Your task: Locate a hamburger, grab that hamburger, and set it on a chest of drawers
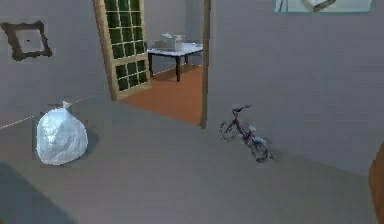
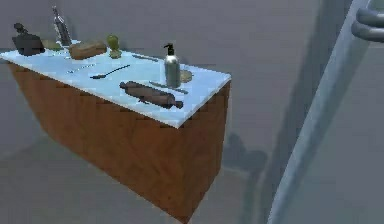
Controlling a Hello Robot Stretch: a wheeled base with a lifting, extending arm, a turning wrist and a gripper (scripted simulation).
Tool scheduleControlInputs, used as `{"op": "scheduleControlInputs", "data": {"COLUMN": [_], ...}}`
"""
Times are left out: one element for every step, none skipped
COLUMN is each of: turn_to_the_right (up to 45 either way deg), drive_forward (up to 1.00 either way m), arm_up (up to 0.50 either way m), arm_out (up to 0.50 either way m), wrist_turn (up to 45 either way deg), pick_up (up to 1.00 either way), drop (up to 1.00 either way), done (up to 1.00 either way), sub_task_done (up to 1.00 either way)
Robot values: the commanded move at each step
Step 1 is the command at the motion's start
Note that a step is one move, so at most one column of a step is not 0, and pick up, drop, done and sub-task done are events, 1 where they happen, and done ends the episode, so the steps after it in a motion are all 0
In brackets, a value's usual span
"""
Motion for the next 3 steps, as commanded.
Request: {"op": "scheduleControlInputs", "data": {"turn_to_the_right": [45.0, 45.0, 6.0], "drive_forward": [0.0, 0.0, 0.0], "arm_up": [0.0, 0.0, 0.0], "arm_out": [0.0, 0.0, 0.0], "wrist_turn": [0.0, 0.0, 0.0], "pick_up": [0.0, 0.0, 0.0], "drop": [0.0, 0.0, 0.0], "done": [0.0, 0.0, 0.0], "sub_task_done": [0.0, 0.0, 0.0]}}
